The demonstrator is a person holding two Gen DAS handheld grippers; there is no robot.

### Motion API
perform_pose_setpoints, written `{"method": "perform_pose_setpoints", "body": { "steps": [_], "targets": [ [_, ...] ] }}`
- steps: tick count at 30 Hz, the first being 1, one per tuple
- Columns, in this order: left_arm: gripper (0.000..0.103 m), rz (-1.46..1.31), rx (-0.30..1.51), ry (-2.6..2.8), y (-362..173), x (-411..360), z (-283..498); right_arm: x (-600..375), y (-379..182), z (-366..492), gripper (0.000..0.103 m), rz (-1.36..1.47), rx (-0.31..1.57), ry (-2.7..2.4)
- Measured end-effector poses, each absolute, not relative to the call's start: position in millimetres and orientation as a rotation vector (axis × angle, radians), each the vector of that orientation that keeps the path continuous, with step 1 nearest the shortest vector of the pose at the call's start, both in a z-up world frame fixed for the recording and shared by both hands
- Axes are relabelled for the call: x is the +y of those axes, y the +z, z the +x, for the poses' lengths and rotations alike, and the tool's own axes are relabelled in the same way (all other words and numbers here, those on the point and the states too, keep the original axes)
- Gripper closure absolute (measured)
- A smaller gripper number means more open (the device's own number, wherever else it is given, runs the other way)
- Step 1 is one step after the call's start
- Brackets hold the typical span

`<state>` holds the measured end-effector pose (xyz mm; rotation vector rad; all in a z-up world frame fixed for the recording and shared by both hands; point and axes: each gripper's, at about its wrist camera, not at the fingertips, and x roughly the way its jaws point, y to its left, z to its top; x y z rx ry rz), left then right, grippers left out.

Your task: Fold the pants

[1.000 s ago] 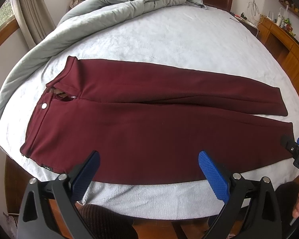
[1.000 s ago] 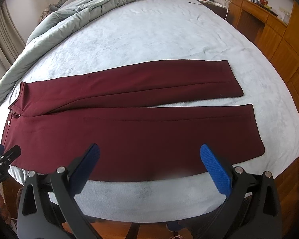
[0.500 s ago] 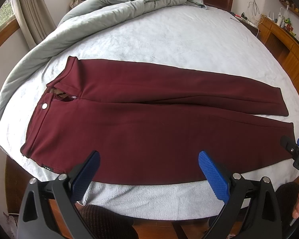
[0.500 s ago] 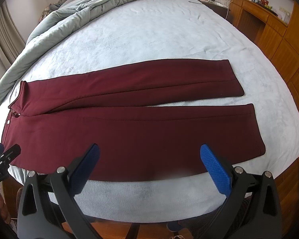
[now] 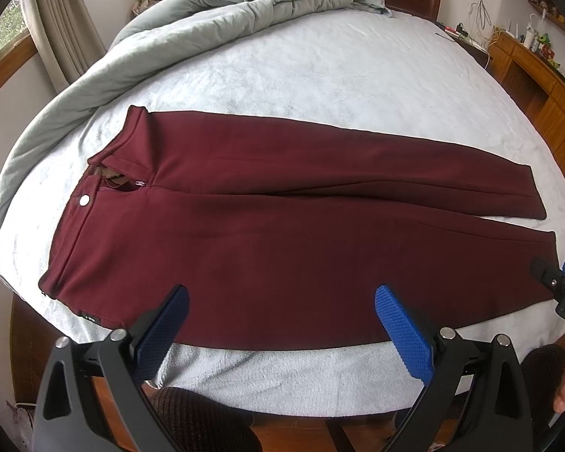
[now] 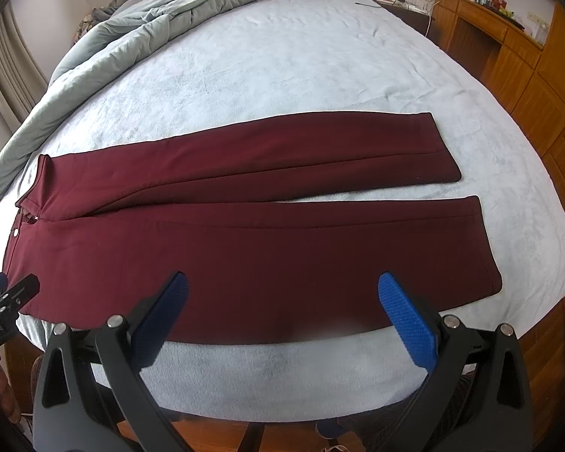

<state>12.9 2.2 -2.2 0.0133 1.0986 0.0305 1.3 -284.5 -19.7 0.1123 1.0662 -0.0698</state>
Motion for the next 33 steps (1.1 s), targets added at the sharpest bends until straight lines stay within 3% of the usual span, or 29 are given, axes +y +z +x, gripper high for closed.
{"method": "perform_pose_setpoints", "body": {
  "steps": [22, 29, 33],
  "targets": [
    [0.004, 0.007, 1.11, 0.017, -5, 3, 22, -287, -18, 6, 0.002, 0.135, 1.064, -0.028],
    [0.004, 0.052, 1.071, -0.014, 1, -16, 84, -377, -12, 74, 0.002, 0.168, 1.028, -0.072],
    [0.004, 0.062, 1.044, -0.051, -3, -39, 135, -456, -41, 147, 0.002, 0.167, 1.073, -0.12]
  ]
}}
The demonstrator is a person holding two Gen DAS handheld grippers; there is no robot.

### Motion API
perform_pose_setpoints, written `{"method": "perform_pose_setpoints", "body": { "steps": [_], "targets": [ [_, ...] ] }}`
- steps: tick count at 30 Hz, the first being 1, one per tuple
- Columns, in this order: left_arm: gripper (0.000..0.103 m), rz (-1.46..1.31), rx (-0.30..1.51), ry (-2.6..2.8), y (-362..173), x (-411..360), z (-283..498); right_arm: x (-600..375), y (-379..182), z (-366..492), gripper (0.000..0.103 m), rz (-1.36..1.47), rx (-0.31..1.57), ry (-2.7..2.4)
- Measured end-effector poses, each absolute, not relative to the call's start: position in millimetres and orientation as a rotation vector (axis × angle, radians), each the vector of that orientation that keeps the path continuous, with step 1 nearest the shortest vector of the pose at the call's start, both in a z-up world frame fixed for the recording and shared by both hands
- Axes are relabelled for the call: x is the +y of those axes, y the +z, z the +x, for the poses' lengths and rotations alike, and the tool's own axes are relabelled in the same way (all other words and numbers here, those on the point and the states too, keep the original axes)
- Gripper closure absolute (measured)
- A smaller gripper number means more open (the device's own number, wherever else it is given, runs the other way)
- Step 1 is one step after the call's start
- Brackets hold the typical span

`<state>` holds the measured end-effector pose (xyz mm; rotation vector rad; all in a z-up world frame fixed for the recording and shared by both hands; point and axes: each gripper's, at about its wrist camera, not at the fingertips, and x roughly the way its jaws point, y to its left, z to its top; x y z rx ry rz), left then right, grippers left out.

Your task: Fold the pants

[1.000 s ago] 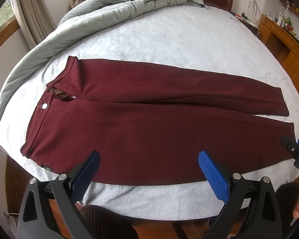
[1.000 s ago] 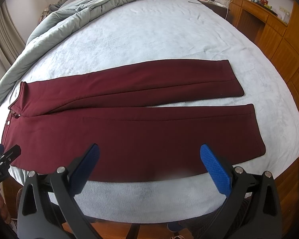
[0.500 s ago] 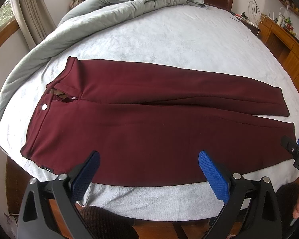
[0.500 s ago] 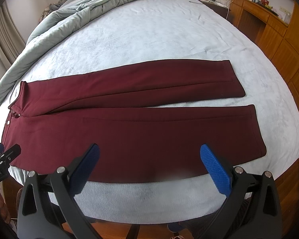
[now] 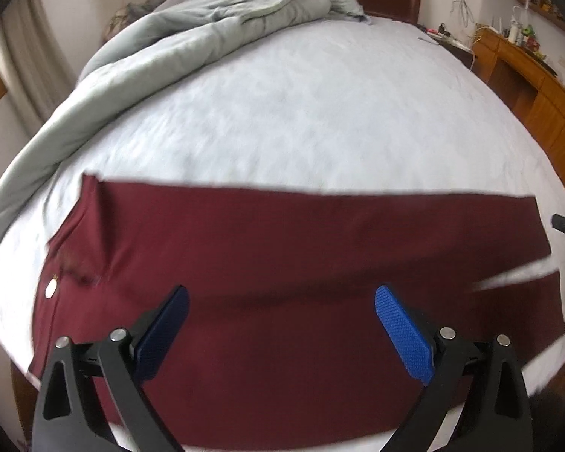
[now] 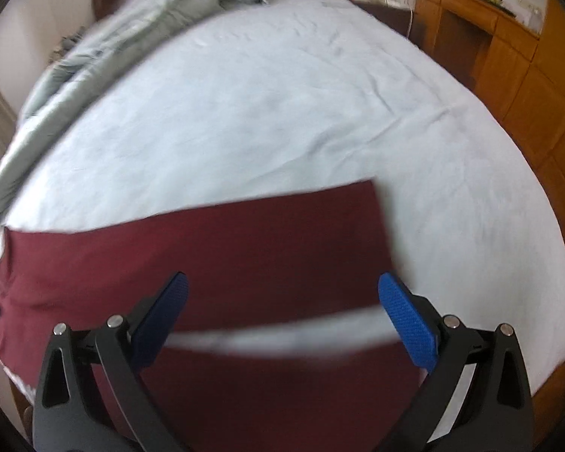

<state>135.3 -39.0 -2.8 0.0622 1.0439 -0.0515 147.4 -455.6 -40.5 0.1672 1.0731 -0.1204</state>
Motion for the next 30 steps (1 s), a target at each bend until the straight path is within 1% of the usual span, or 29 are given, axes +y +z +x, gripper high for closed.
{"method": "perform_pose_setpoints", "body": {
  "steps": [5, 10, 12, 13, 14, 15, 16, 17, 24, 30],
  "targets": [
    [0.004, 0.023, 1.075, -0.163, -25, -69, 193, -518, -96, 216, 0.003, 0.253, 1.224, -0.078],
    [0.004, 0.047, 1.098, -0.262, -45, -97, 221, -533, -129, 247, 0.002, 0.276, 1.249, -0.008],
    [0.004, 0.06, 1.115, -0.292, -52, -106, 228, -530, -133, 251, 0.005, 0.237, 1.24, 0.017],
    [0.004, 0.064, 1.123, -0.313, -56, -110, 233, -527, -131, 251, 0.019, 0.208, 1.232, 0.032],
    [0.004, 0.069, 1.128, -0.33, -58, -113, 237, -525, -130, 252, 0.031, 0.176, 1.23, 0.037],
    [0.004, 0.078, 1.136, -0.356, -61, -118, 242, -520, -126, 249, 0.058, 0.135, 1.224, 0.074],
    [0.004, 0.086, 1.138, -0.367, -63, -122, 245, -517, -121, 245, 0.077, 0.104, 1.216, 0.095],
    [0.004, 0.098, 1.142, -0.387, -65, -127, 249, -516, -116, 241, 0.086, 0.107, 1.212, 0.138],
    [0.004, 0.172, 1.11, -0.641, -69, -163, 266, -528, -60, 205, 0.086, 0.126, 1.067, 0.277],
    [0.004, 0.025, 1.244, -0.955, -79, -190, 295, -533, -24, 188, 0.086, 0.15, 0.99, 0.362]
  ]
}}
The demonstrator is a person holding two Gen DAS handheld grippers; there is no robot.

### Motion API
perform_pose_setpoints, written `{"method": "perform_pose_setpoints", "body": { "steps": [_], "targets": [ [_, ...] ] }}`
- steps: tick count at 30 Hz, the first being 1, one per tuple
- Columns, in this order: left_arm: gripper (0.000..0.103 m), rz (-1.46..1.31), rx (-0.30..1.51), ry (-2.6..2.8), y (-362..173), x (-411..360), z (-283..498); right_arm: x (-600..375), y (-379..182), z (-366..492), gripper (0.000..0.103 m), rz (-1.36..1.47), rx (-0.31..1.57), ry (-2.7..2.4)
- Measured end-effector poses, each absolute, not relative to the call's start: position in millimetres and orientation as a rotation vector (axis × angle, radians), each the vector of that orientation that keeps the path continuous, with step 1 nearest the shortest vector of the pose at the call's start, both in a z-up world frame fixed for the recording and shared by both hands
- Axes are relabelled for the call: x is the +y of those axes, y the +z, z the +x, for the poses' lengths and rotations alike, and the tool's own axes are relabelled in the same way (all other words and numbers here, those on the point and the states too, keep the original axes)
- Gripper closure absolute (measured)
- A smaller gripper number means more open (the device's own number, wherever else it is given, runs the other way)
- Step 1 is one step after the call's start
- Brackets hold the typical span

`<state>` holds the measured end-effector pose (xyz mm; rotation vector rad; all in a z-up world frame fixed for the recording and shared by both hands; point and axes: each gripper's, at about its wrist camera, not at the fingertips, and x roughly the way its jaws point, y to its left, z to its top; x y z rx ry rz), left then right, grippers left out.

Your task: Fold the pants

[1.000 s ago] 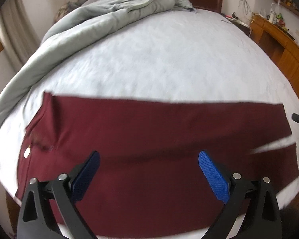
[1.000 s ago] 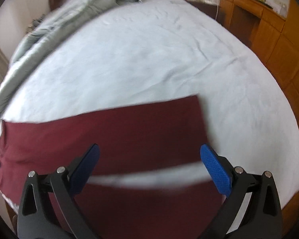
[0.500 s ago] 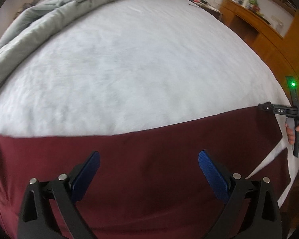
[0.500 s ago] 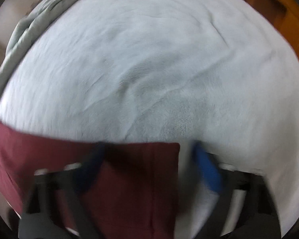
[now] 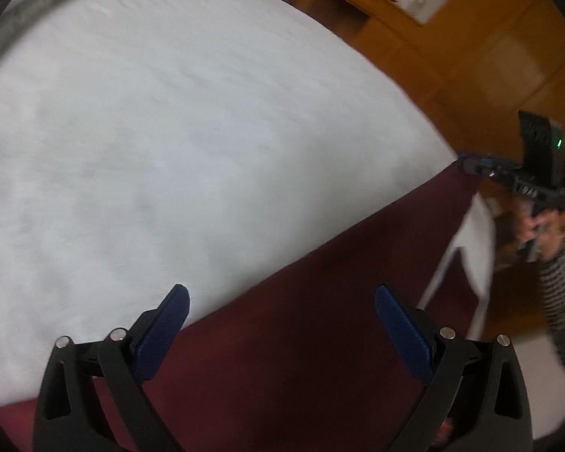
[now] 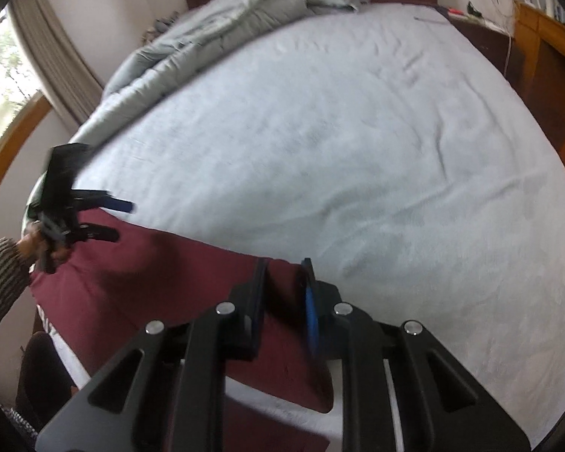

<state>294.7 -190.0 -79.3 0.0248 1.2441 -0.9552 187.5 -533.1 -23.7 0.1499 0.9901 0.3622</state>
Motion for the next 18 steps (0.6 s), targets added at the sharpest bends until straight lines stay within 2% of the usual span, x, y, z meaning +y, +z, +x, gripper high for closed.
{"method": "perform_pose_setpoints", "body": {
  "steps": [6, 12, 13, 14, 15, 16, 18],
  "targets": [
    [0.004, -0.029, 1.417, -1.1, -106, -209, 309, -534, -3, 186, 0.086, 0.168, 0.945, 0.402],
    [0.007, -0.009, 1.453, -1.097, -118, -204, 305, -538, 1, 185, 0.086, 0.174, 0.943, 0.395],
    [0.015, -0.022, 1.45, -1.101, -115, -198, 306, -540, 0, 184, 0.086, 0.183, 0.942, 0.391],
    [0.046, -0.017, 1.44, -1.101, -113, -192, 303, -541, 0, 183, 0.086, 0.193, 0.94, 0.384],
    [0.066, 0.007, 1.425, -1.091, -109, -189, 301, -542, -1, 182, 0.086, 0.199, 0.94, 0.374],
    [0.08, 0.045, 1.394, -1.066, -103, -188, 299, -543, -2, 181, 0.086, 0.207, 0.939, 0.367],
    [0.087, 0.07, 1.289, -1.019, -82, -180, 292, -543, -3, 175, 0.086, 0.221, 0.93, 0.357]
  ]
}}
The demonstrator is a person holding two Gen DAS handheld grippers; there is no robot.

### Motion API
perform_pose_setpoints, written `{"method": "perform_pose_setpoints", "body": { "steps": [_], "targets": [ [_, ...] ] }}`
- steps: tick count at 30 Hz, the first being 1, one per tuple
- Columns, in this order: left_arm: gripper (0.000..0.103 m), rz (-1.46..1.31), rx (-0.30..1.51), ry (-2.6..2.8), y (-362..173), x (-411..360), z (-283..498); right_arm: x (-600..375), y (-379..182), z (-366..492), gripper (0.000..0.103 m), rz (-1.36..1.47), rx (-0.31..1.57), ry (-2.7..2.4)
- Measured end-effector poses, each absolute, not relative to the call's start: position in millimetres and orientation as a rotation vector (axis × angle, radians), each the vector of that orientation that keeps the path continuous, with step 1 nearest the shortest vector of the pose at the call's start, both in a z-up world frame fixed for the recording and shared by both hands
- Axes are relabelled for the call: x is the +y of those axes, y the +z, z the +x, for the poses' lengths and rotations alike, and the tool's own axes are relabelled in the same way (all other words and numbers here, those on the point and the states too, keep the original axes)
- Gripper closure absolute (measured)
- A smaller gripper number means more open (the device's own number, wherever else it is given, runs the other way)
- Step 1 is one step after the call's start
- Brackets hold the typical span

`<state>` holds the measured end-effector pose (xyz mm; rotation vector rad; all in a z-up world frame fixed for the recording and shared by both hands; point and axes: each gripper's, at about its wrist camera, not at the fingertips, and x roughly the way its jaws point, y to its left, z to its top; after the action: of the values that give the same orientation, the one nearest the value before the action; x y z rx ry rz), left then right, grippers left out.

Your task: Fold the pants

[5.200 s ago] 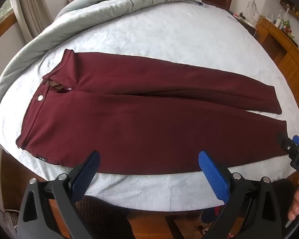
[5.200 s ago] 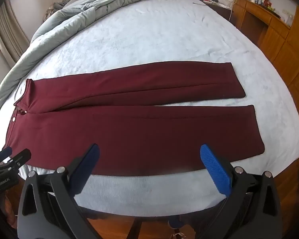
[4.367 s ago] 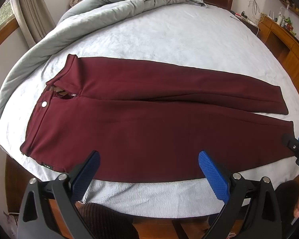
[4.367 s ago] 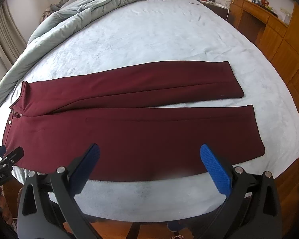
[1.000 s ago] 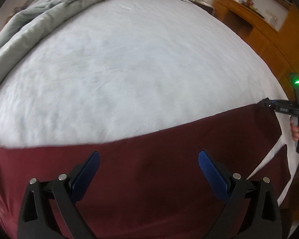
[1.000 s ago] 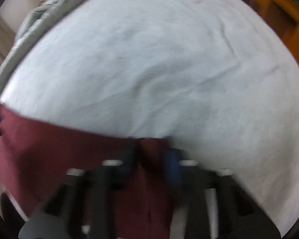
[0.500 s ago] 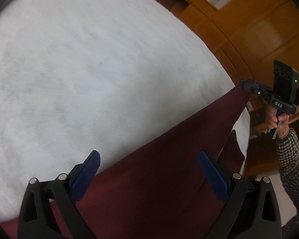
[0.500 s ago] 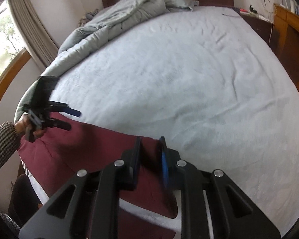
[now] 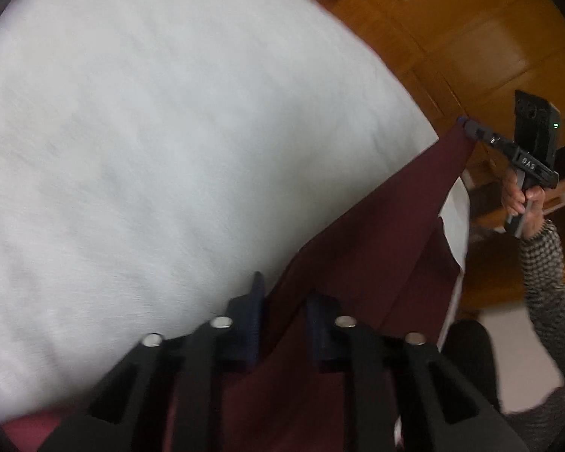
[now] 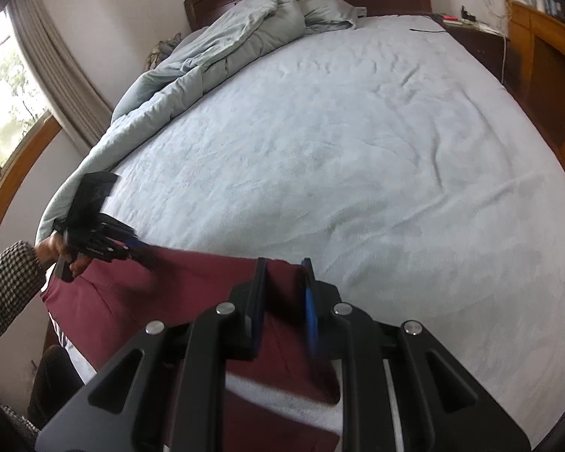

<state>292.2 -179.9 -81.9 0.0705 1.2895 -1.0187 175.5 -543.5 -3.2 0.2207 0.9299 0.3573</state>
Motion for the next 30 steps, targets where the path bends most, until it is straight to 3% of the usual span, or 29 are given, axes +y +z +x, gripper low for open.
{"method": "perform_pose_setpoints", "body": {
  "steps": [7, 18, 20, 21, 22, 25, 27, 30],
  "targets": [
    [0.088, 0.341, 0.947, -0.853, -8, -184, 176, -550, 1, 121, 0.086, 0.271, 0.862, 0.337],
    [0.086, 0.542, 0.941, -0.764, -58, -202, 53, -537, -74, 17, 0.084, 0.274, 1.021, 0.293],
    [0.085, 0.59, 0.95, -0.75, -78, -208, 29, -532, -87, 5, 0.077, 0.273, 1.058, 0.29],
    [0.084, 0.613, 0.95, -0.741, -89, -209, 22, -531, -90, 1, 0.069, 0.273, 1.07, 0.282],
    [0.084, 0.617, 0.952, -0.736, -93, -208, 20, -530, -94, -4, 0.054, 0.28, 1.082, 0.274],
    [0.081, 0.624, 0.933, -0.715, -105, -212, 18, -536, -90, -15, 0.043, 0.321, 1.071, 0.257],
    [0.08, 0.596, 0.94, -0.709, -106, -212, 23, -545, -86, -20, 0.027, 0.425, 1.046, 0.285],
    [0.078, 0.562, 0.954, -0.711, -108, -214, 28, -552, -87, -19, 0.025, 0.511, 1.039, 0.304]
  ]
}}
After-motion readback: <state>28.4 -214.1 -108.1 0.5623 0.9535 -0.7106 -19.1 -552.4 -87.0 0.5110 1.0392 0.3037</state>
